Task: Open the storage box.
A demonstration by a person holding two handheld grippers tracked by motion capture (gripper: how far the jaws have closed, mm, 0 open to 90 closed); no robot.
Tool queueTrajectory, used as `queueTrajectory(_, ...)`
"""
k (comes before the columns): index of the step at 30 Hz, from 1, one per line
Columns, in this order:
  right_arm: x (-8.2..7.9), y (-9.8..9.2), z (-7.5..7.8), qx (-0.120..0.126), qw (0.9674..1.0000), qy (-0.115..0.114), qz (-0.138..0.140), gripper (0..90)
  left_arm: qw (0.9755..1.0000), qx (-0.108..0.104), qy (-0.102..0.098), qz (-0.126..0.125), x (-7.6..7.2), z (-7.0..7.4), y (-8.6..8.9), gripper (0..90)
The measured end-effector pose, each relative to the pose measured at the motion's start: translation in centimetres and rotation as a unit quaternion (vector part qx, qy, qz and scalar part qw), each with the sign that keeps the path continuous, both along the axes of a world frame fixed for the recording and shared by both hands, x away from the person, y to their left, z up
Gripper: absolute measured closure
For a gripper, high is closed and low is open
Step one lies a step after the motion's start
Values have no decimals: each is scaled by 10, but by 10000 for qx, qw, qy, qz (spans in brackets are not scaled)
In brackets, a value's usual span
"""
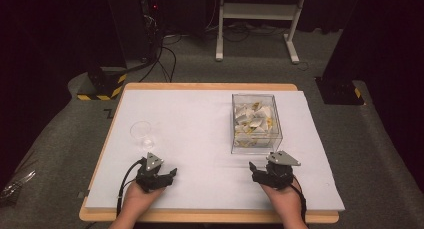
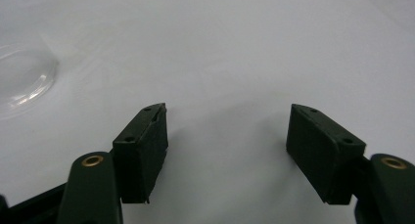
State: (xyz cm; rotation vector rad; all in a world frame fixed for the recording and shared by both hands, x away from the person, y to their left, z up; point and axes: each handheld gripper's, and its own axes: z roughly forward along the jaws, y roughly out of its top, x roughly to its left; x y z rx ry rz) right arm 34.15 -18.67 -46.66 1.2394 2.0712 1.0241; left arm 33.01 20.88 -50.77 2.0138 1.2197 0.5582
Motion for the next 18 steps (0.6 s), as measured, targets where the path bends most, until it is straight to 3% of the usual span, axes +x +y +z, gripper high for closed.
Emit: queueTrajectory(18,8,8,9,121,9996,-138,-223,187,10000,3,-2,-4,0,0,0,318)
